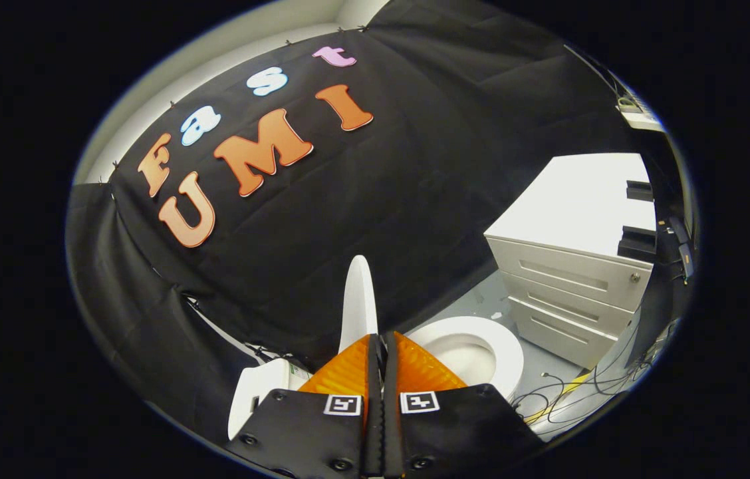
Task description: Open the toilet lid.
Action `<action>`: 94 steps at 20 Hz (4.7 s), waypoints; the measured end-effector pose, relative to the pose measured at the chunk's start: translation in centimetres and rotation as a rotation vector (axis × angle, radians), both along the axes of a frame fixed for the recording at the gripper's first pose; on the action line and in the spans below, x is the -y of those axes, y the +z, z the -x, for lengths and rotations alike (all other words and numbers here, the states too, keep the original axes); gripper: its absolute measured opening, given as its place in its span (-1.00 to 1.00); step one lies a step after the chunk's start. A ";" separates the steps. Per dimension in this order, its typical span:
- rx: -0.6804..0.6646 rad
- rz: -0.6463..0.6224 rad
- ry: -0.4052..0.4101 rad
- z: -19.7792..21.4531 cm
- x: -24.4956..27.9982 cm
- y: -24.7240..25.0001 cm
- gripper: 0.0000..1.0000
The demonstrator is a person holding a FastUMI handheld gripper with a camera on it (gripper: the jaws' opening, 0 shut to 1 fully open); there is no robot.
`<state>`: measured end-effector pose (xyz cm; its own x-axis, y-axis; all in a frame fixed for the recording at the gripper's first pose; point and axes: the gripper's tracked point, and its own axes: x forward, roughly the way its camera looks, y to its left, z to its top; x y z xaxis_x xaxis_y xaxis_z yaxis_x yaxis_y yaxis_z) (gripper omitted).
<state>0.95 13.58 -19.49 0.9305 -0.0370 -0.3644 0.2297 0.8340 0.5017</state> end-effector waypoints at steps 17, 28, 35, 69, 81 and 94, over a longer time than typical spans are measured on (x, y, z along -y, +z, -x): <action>0.021 0.185 0.092 0.4 -7.6 4.6 -0.84; 0.076 0.266 0.185 2.1 -15.0 7.8 -0.84; 0.108 0.351 0.261 3.0 -20.9 9.4 -0.84; 0.191 0.487 0.461 5.4 -37.9 9.3 -0.75; 0.296 0.461 0.423 5.1 -33.4 17.6 0.57; 0.318 0.526 0.394 5.2 -23.0 22.1 1.00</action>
